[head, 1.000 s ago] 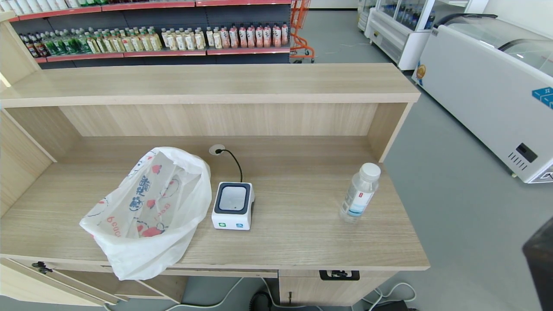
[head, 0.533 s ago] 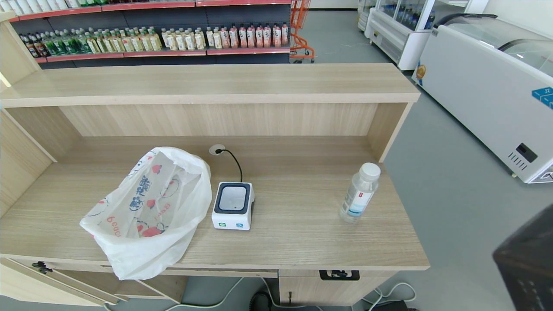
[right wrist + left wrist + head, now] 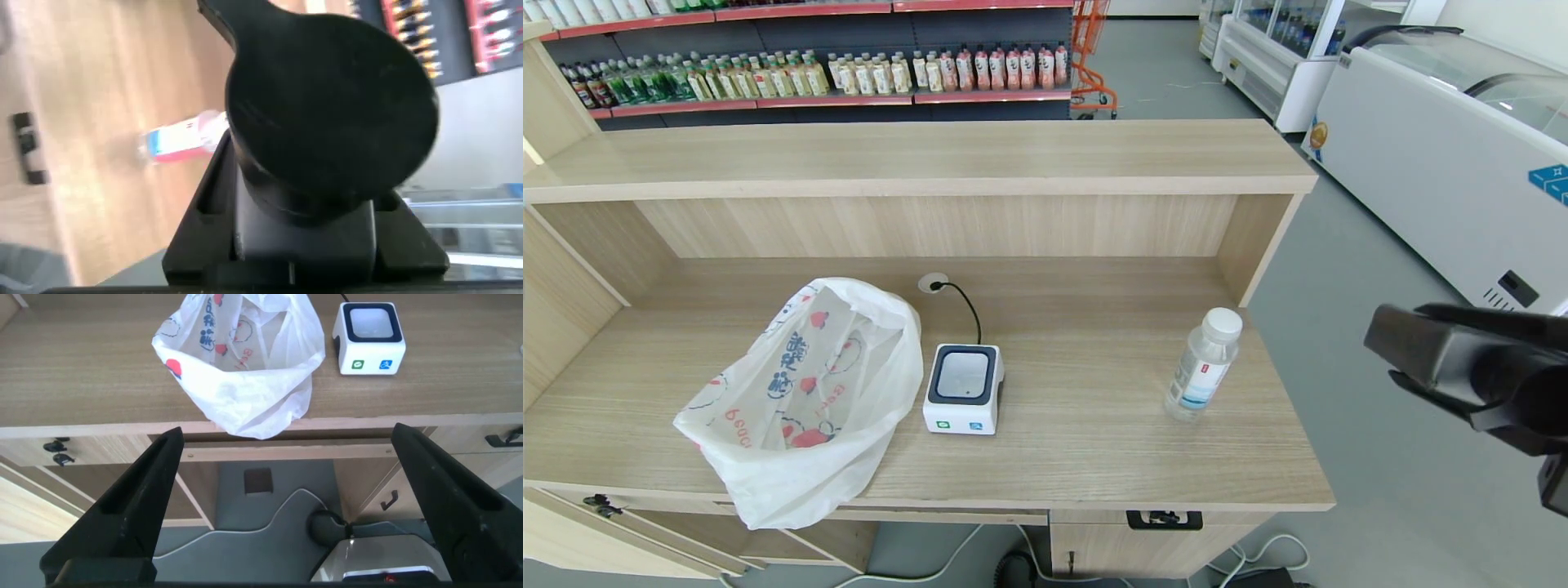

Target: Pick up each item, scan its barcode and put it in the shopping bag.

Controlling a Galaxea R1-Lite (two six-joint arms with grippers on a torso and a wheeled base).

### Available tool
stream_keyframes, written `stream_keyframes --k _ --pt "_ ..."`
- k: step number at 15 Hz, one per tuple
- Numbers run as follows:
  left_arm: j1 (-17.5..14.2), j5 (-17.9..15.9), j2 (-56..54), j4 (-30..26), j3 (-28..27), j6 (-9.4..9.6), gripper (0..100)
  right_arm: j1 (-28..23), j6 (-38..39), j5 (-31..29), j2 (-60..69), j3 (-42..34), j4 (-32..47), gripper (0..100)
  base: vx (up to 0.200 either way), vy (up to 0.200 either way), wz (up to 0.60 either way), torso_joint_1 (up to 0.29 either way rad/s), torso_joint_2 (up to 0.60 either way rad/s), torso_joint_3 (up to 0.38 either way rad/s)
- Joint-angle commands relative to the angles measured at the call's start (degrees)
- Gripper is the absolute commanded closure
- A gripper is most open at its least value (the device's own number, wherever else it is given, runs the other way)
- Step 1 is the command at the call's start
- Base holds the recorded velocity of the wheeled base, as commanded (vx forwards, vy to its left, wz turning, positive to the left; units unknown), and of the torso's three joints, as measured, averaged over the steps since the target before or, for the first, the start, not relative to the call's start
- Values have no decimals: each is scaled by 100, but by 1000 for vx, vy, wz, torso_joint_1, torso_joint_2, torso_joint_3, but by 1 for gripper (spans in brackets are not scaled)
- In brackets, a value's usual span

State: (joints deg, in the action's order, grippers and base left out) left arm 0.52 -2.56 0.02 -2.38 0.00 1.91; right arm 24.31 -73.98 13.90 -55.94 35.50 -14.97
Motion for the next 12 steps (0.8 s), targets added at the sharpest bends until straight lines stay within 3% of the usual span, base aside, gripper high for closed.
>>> stream_keyframes --k 1,2,3,5,7,9,12 --pt "0 1 -2 0 0 2 0 -866 534 1537 277 247 1198 100 0 0 0 0 0 0" --pt "0 1 -2 0 0 2 0 -866 1000 1792 198 405 1304 100 0 0 0 0 0 0" --pt "0 1 -2 0 0 2 0 -814 1984 2064 110 634 1567 100 0 0 0 0 0 0" --pt "0 1 -2 0 0 2 0 -418 4524 2196 57 1082 1717 100 0 0 0 0 0 0" --pt "0 1 -2 0 0 2 0 -418 7442 2143 31 1328 1154 100 0 0 0 0 0 0" --pt "0 1 -2 0 0 2 0 -647 9077 1783 -198 1231 548 100 0 0 0 0 0 0" --pt "0 1 -2 0 0 2 0 -849 10185 1730 -453 1161 477 100 0 0 0 0 0 0"
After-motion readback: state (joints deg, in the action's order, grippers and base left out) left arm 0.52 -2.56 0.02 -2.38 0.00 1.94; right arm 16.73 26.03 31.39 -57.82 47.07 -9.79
